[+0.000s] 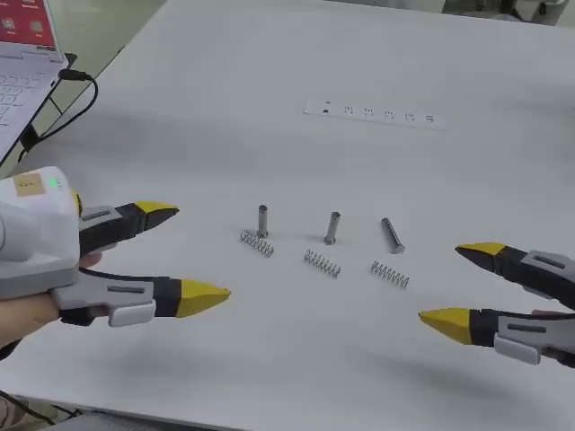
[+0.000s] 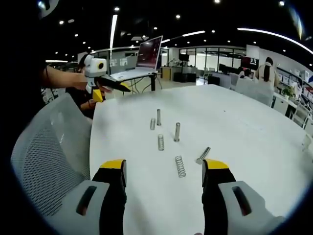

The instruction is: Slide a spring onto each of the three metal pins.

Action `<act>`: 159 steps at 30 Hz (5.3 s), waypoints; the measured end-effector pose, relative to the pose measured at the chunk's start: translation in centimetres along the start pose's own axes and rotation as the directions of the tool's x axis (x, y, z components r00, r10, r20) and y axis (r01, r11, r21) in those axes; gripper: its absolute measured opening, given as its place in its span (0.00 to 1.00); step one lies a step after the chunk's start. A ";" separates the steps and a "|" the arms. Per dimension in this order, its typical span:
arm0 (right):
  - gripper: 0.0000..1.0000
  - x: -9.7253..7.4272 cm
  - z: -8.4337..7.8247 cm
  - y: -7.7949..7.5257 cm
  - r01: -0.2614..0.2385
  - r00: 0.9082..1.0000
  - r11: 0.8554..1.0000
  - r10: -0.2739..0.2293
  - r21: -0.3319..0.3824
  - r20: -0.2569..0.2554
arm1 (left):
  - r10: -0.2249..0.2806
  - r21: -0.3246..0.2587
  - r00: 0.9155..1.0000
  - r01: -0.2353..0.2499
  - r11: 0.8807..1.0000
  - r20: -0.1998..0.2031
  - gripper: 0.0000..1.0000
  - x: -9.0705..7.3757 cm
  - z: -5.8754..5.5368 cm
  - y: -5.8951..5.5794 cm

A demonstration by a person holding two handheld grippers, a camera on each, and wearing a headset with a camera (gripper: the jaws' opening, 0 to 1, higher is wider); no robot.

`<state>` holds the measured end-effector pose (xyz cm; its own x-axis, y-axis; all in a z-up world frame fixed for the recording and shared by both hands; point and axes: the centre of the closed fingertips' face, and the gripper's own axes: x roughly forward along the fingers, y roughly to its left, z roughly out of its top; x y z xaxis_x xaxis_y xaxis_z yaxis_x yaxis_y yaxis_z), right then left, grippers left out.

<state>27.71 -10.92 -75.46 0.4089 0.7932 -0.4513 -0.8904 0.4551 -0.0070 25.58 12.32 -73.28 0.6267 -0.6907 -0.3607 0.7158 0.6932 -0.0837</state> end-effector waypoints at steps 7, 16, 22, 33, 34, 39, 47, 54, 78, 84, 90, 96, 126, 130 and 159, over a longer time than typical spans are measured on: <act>0.62 -0.1 -0.1 -0.2 0.004 1.000 1.000 -0.004 0.003 -0.003 | -0.002 -0.001 1.000 0.002 1.000 -0.002 0.75 0.1 -0.1 0.0; 0.62 0.1 -0.1 -0.4 0.001 1.000 1.000 -0.001 0.011 -0.006 | -0.008 -0.002 1.000 0.008 1.000 -0.004 0.75 0.1 -0.3 0.1; 0.61 0.4 0.1 -0.6 -0.008 1.000 1.000 0.008 0.015 -0.005 | -0.008 0.000 1.000 0.008 1.000 -0.003 0.76 0.1 -0.2 0.2; 0.59 1.3 0.7 -1.9 -0.014 1.000 1.000 0.014 0.013 -0.015 | -0.008 -0.008 1.000 0.008 1.000 -0.009 0.76 0.1 -0.5 0.1; 0.58 1.5 0.8 -2.2 -0.013 1.000 1.000 0.013 0.011 -0.019 | -0.009 -0.008 1.000 0.009 1.000 -0.009 0.76 0.1 -0.6 0.1; 0.56 2.2 1.3 -3.2 -0.007 1.000 1.000 0.007 0.013 -0.025 | -0.008 -0.009 1.000 0.008 1.000 -0.011 0.76 0.1 -0.6 0.1; 0.53 3.9 1.8 -4.9 0.007 0.999 1.000 -0.005 0.030 -0.052 | -0.007 -0.010 1.000 0.007 1.000 -0.008 0.76 0.2 -0.5 0.2; 0.48 5.1 2.1 -6.7 0.033 0.997 0.998 -0.029 0.059 -0.074 | -0.009 -0.011 1.000 0.009 1.000 -0.012 0.76 0.1 -0.7 0.2; 0.32 9.5 -0.4 -10.9 0.114 0.964 0.968 -0.052 0.226 -0.262 | 0.006 -0.017 1.000 -0.006 1.000 -0.017 0.74 -0.4 -0.8 0.9; 0.28 10.4 -1.3 -11.2 0.134 0.953 0.955 -0.052 0.263 -0.299 | 0.010 -0.019 1.000 -0.010 1.000 -0.018 0.74 -0.4 -0.8 1.0; 0.25 11.2 -1.9 -11.1 0.136 0.941 0.955 -0.041 0.265 -0.335 | 0.014 -0.021 1.000 -0.014 1.000 -0.017 0.73 -0.6 -0.7 1.2; 0.20 11.5 -2.8 -11.4 0.167 0.930 0.935 -0.043 0.314 -0.365 | 0.016 -0.026 1.000 -0.016 1.000 -0.019 0.73 -0.8 -0.9 1.4; 0.07 12.4 -4.3 -11.4 0.282 0.874 0.882 -0.073 0.378 -0.479 | 0.018 -0.042 0.999 -0.019 0.999 -0.028 0.72 -0.9 -1.7 1.5; 0.07 12.9 -4.6 -11.9 0.295 0.864 0.883 -0.083 0.366 -0.497 | 0.013 -0.042 0.999 -0.014 0.999 -0.029 0.72 -0.8 -1.8 1.4; 0.05 10.2 -2.8 -10.4 0.247 0.914 0.912 -0.108 0.326 -0.390 | 0.010 -0.042 1.000 -0.011 0.999 -0.027 0.71 -0.3 -1.9 0.9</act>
<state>40.59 -8.66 -82.49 0.3922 0.5182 -0.7601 -0.6463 0.7432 0.1732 25.47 13.56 -75.00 0.6252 -0.6783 -0.3861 0.6954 0.7087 -0.1190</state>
